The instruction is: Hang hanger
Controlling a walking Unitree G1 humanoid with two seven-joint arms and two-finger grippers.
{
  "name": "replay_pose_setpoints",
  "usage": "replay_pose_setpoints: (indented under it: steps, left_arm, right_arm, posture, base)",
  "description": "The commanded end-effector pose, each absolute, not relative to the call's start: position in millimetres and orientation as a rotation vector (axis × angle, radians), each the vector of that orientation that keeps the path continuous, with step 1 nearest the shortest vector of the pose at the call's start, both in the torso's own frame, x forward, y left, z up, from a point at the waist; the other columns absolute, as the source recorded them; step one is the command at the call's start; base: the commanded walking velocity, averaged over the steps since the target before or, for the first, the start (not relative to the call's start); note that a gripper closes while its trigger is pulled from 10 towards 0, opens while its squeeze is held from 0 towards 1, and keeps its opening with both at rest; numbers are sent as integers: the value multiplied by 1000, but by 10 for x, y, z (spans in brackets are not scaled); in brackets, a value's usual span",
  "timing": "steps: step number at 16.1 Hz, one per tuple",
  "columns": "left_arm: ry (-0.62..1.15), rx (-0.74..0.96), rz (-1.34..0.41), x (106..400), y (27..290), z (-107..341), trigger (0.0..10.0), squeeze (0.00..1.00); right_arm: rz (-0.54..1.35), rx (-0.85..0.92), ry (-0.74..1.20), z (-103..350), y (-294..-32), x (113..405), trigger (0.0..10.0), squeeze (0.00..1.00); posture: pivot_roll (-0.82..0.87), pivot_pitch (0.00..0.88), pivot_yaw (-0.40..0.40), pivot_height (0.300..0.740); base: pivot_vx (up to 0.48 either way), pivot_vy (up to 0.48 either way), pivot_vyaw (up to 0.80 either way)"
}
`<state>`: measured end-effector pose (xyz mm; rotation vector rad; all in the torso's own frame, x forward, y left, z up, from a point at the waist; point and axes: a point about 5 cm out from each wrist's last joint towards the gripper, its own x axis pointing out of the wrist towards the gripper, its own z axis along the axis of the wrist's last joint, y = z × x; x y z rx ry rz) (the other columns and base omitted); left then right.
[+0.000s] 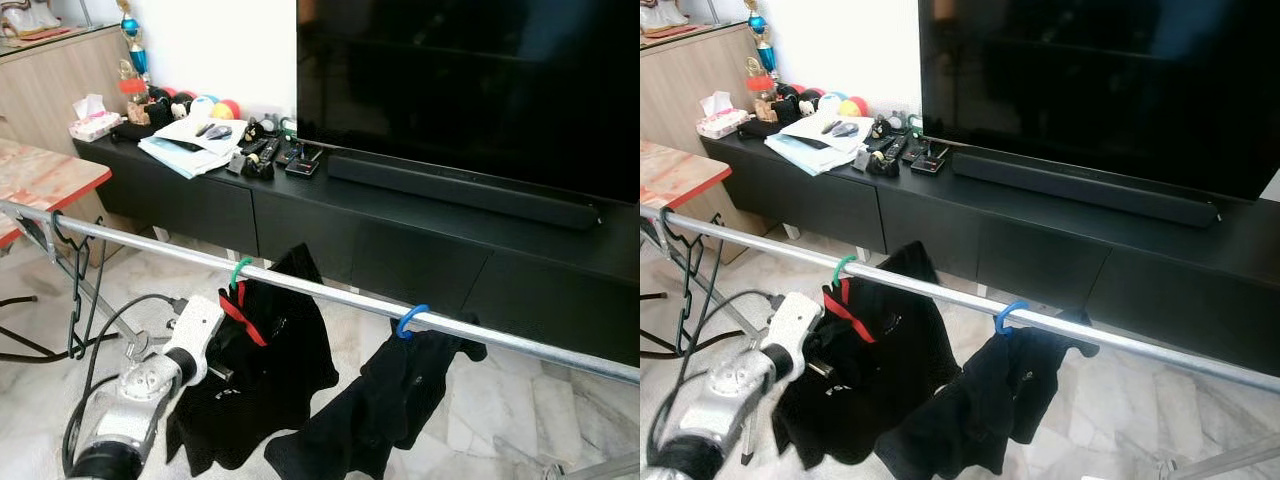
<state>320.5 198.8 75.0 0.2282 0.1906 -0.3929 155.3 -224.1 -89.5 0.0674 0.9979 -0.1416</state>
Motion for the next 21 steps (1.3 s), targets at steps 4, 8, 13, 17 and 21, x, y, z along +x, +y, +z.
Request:
replay_pose_setpoints:
  steps: [4,8,13,17,21]
  left_arm:
    - [67,196,-368,3185,1981,927,0,0]
    - [37,190,-340,3110,2033,974,0,0]
    - [4,173,-313,2888,2056,1009,0,0]
    - [15,178,-269,2666,2132,975,0,0]
    - [174,255,-90,2572,2347,686,10000,0]
  right_arm:
    - [-145,67,1008,-908,-2241,1523,10000,0]
    - [-146,60,1008,-905,-2251,1524,10000,0]
    - [-146,56,1008,-905,-2258,1521,10000,0]
    - [-146,54,1010,-906,-2258,1518,10000,0]
    - [-143,53,1009,-906,-2253,1521,10000,0]
  posture:
    - [99,29,-3,740]
    - [101,33,-8,740]
    - [100,37,-10,740]
    - [105,38,-9,740]
    - [106,37,-7,740]
  base:
    - [0,0,0]
    - [0,0,0]
    - [0,0,0]
    - [0,0,0]
    - [0,0,0]
